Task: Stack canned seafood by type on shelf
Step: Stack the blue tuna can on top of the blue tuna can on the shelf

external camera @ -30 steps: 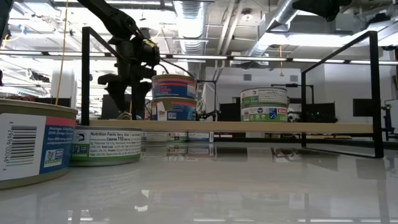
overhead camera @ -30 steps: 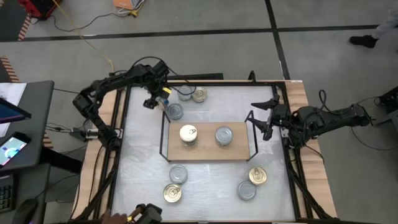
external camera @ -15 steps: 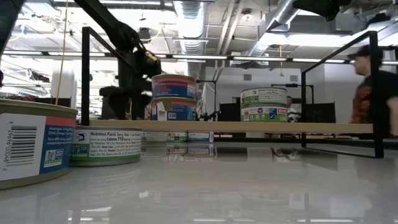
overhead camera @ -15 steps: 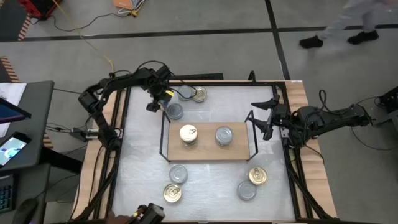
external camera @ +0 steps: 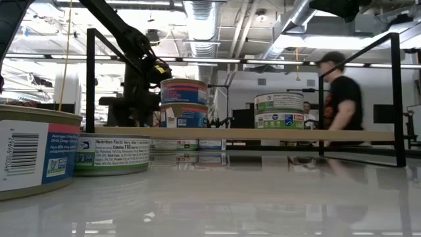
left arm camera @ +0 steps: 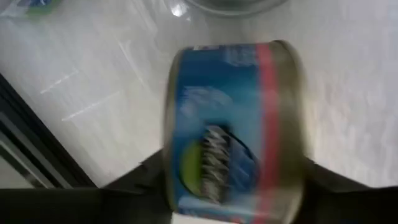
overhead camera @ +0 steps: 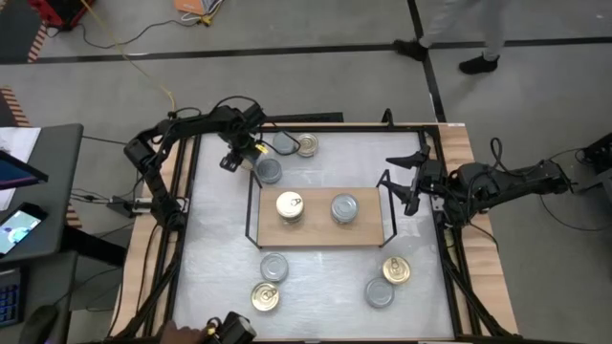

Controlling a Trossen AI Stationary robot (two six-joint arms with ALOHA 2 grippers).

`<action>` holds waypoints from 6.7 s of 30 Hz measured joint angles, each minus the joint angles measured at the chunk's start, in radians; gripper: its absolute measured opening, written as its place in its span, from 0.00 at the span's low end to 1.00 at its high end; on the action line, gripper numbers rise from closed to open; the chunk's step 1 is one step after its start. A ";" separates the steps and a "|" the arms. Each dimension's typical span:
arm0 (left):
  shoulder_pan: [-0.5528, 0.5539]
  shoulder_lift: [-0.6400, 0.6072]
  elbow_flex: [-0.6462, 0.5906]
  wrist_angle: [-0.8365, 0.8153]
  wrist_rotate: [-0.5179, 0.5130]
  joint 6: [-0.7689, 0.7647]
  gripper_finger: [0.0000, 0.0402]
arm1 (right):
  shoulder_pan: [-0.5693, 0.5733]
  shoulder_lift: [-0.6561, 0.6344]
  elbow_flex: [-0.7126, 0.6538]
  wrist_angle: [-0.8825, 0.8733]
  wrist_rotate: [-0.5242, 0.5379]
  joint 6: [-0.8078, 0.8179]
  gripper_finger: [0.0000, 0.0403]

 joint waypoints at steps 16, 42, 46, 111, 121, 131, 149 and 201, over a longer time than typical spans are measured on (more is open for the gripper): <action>-0.026 -0.002 0.402 -0.065 -0.065 -0.166 0.43 | 0.000 0.000 0.000 -0.002 0.000 0.001 0.82; -0.550 0.003 0.512 -0.316 0.638 -0.961 0.43 | 0.003 0.000 0.000 0.044 -0.116 0.019 0.82; -0.562 0.004 0.457 -0.233 0.634 -1.017 0.43 | 0.003 0.000 0.000 0.051 -0.116 0.018 0.82; -0.484 0.005 0.383 -0.213 0.636 -1.249 0.55 | 0.002 0.000 0.000 0.053 -0.123 0.001 0.82; -0.435 0.006 0.382 -0.235 0.731 -1.256 0.57 | 0.002 0.000 0.000 0.053 -0.123 0.001 0.82; -0.405 0.006 0.382 -0.237 0.728 -1.250 0.57 | 0.002 0.000 0.000 0.053 -0.123 0.001 0.82; -0.405 0.007 0.382 -0.283 0.672 -1.262 0.71 | 0.002 0.000 0.000 0.053 -0.123 0.001 0.82; -1.473 -0.034 0.190 0.132 -0.133 -2.192 0.71 | 0.000 -0.001 0.000 0.129 -0.126 -0.079 0.82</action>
